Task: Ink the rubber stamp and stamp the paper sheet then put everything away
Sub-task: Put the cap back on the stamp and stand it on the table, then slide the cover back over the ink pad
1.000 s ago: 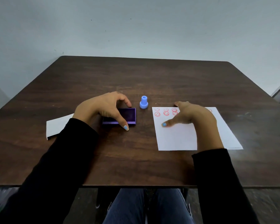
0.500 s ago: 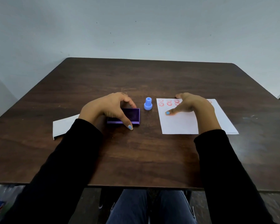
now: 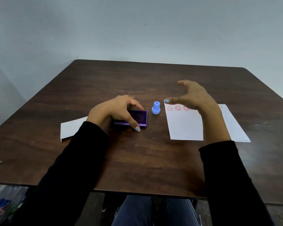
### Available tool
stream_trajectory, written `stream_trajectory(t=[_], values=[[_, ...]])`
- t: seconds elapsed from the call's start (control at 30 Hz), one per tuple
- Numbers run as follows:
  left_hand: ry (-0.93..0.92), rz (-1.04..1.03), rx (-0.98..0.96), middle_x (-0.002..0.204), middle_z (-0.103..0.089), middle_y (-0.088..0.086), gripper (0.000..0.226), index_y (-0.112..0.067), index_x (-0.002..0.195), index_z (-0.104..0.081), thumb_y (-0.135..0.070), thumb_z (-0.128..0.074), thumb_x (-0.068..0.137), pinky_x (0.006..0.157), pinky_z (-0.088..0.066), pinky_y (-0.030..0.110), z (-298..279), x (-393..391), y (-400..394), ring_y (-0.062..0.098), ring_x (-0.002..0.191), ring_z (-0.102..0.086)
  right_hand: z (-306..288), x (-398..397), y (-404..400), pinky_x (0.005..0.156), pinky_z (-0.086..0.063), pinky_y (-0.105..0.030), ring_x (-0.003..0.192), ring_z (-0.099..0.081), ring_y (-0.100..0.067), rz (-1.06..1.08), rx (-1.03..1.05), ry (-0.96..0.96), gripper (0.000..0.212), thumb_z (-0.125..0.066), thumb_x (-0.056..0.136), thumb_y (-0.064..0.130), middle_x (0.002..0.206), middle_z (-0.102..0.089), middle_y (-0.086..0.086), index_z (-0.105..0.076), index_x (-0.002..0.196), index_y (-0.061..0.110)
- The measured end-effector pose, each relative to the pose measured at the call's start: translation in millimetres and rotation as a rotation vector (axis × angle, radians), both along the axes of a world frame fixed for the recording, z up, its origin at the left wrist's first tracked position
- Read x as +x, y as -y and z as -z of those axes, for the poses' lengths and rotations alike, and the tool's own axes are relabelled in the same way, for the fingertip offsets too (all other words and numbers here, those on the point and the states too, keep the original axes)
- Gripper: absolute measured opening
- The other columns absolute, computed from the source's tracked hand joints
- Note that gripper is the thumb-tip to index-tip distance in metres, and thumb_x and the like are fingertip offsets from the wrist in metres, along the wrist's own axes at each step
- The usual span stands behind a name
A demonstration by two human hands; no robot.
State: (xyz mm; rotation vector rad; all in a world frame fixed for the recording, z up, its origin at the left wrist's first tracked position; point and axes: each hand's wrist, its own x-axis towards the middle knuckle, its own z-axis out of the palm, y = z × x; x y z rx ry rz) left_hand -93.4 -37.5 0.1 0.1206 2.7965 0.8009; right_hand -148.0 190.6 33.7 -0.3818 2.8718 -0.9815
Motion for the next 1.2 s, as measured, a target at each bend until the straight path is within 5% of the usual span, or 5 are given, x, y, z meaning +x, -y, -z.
stream_trajectory(t=[0.37,0.6,0.77,0.9,1.2], values=[[-0.026,-0.092,-0.041,0.143,-0.039,-0.007,0.087,-0.044,0.124,-0.050,-0.053,-0.084,0.044,0.109,-0.031,0.040,0.6,-0.3,4.6,0.017,0.132,-0.034,-2.9,31.6,41.1,0.107,-0.038,-0.044,0.130,-0.044,-0.022,-0.103,-0.162,-0.183,0.066,-0.076,0.072,0.036,0.140,-0.050,-0.002,-0.050,0.131,0.020],[-0.501,-0.602,0.013,0.137,-0.053,0.004,0.058,-0.019,0.131,-0.050,-0.049,-0.059,0.082,0.098,-0.037,0.034,-11.4,81.2,43.0,0.022,0.126,-0.047,7.3,58.4,90.7,0.104,-0.041,-0.038,0.123,-0.051,-0.022,-0.251,-0.204,-0.305,0.036,-0.058,0.088,0.020,0.128,-0.061,-0.005,-0.057,0.124,0.018],[-0.426,-0.929,-0.105,0.132,-0.055,0.016,0.061,-0.010,0.132,-0.047,-0.054,-0.036,0.090,0.095,-0.041,0.044,10.9,158.7,45.9,0.035,0.118,-0.052,26.7,94.1,140.7,0.095,-0.046,-0.043,0.117,-0.052,-0.031,-0.455,-0.006,-0.237,0.033,-0.049,0.091,0.013,0.125,-0.061,-0.012,-0.056,0.124,0.012],[-0.439,-0.948,-0.088,0.107,-0.065,0.018,0.057,-0.009,0.113,-0.055,-0.055,-0.029,0.092,0.083,-0.044,0.045,21.9,176.7,30.6,0.039,0.101,-0.058,39.5,115.5,161.9,0.075,-0.037,-0.036,0.106,-0.053,-0.033,-0.450,0.176,-0.332,0.023,-0.050,0.089,0.013,0.113,-0.064,-0.014,-0.057,0.110,0.008],[-0.579,-0.892,0.244,0.126,-0.060,0.010,0.043,-0.016,0.136,-0.040,-0.029,-0.043,0.095,0.090,-0.038,0.032,22.4,170.4,13.6,0.029,0.119,-0.052,44.7,132.1,153.4,0.093,-0.039,-0.038,0.115,-0.048,-0.030,-0.397,0.020,-0.353,0.036,-0.051,0.087,0.018,0.116,-0.062,-0.012,-0.053,0.122,0.010]])
